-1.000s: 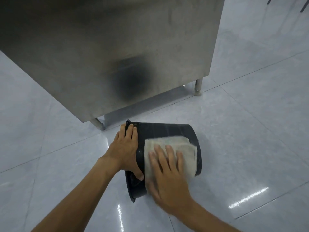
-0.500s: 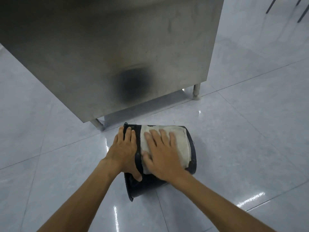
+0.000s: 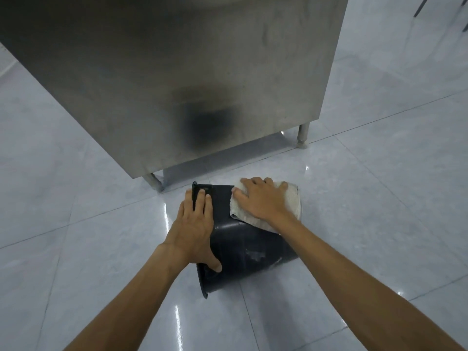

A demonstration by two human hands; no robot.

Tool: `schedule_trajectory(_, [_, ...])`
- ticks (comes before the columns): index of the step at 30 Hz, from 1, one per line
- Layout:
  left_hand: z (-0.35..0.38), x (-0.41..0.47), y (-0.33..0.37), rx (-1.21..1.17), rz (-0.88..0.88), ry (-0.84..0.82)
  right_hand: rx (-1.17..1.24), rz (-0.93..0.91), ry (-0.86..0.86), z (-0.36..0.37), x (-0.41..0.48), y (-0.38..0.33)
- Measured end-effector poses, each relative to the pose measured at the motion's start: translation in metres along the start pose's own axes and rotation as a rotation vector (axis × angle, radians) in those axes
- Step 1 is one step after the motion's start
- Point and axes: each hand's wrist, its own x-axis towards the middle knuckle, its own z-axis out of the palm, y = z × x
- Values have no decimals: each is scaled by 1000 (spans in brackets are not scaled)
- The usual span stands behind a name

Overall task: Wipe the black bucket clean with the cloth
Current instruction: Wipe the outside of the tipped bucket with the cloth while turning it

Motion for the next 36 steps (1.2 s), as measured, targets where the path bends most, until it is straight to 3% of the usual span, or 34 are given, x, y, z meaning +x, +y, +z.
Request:
schedule_trajectory(4, [-3, 4, 0, 37, -9, -13, -57, -114, 242, 35, -57, -2])
schedule_trajectory(9, [-5, 9, -5, 68, 22, -15, 21, -326, 324, 99, -138, 8])
schedule_trajectory(13, [-1, 3, -6, 89, 68, 12, 24, -331, 365, 80, -115, 7])
schedule_trajectory(17, [0, 0, -5, 122, 113, 77, 36, -216, 176, 26, -42, -18])
schedule_trajectory(20, [7, -7, -1, 61, 64, 46, 135, -143, -87, -4, 9, -26])
schedule_trajectory(22, [7, -8, 1, 16, 31, 31, 140, -129, -157, -12, 22, -28])
schedule_trajectory(24, [3, -5, 1, 33, 20, 31, 95, -162, -101, -9, 17, -27])
schedule_trajectory(30, [-4, 5, -6, 83, 42, 14, 6, -287, 336, 44, -60, -12])
schedule_trajectory(36, [-1, 10, -8, 114, 46, -31, -14, -370, 500, 135, -147, 7])
